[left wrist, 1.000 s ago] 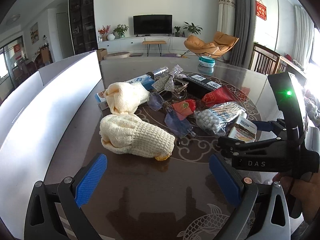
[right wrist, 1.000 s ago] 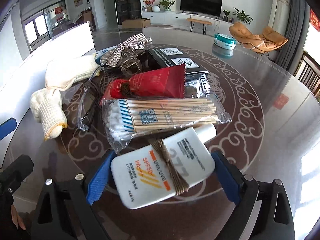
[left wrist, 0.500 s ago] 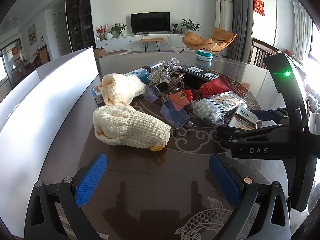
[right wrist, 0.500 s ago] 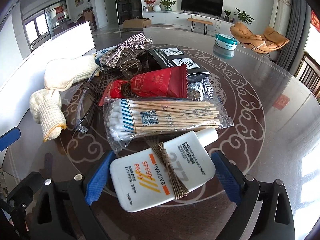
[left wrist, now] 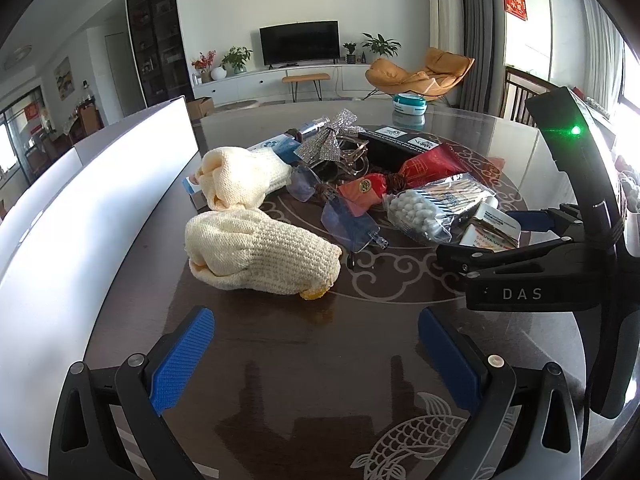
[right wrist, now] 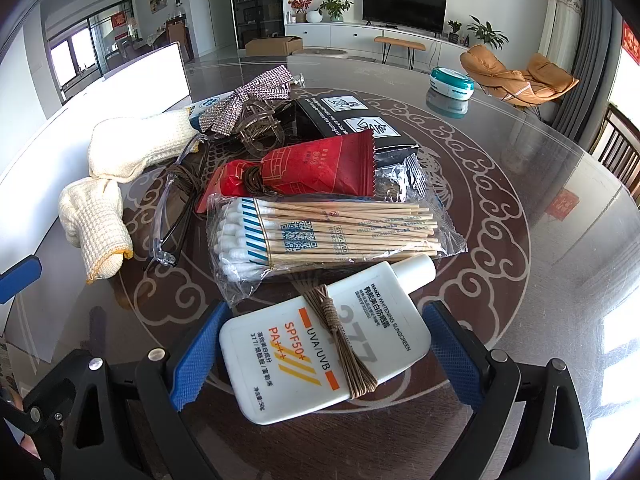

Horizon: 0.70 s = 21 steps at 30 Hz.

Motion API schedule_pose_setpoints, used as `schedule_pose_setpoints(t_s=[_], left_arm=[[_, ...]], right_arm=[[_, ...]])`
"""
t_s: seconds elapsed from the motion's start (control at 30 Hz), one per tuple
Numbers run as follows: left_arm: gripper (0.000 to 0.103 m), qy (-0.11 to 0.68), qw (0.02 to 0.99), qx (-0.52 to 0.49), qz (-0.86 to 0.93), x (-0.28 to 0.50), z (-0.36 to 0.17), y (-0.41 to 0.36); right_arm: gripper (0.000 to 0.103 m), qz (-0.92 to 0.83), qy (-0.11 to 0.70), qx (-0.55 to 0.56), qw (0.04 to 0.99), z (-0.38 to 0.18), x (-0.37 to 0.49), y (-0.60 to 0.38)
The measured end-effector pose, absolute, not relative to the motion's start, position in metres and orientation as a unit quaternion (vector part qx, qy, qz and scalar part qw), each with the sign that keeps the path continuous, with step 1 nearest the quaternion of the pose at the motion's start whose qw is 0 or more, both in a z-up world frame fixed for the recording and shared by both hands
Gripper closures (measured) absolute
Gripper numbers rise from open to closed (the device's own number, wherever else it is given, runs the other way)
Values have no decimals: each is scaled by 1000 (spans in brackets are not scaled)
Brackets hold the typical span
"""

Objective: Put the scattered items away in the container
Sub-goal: 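Move both tools toward the items on the table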

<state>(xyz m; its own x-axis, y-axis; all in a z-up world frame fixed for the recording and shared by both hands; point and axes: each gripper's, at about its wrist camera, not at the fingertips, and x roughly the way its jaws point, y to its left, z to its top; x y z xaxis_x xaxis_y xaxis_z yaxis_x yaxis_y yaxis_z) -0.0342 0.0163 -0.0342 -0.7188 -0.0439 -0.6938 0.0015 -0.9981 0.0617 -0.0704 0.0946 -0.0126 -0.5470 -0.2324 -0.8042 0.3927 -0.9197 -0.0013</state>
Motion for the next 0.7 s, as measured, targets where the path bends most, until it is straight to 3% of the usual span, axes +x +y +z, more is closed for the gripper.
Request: schedule_pose_setpoints(t_s=[0.33, 0.7], left_arm=[[0, -44, 1, 359, -932, -30, -32, 23], [0, 80, -10, 396, -915, -31, -41, -29]], right_arm=[[6, -875, 91, 441, 179, -13, -70, 95], [6, -875, 91, 441, 179, -13, -70, 95]])
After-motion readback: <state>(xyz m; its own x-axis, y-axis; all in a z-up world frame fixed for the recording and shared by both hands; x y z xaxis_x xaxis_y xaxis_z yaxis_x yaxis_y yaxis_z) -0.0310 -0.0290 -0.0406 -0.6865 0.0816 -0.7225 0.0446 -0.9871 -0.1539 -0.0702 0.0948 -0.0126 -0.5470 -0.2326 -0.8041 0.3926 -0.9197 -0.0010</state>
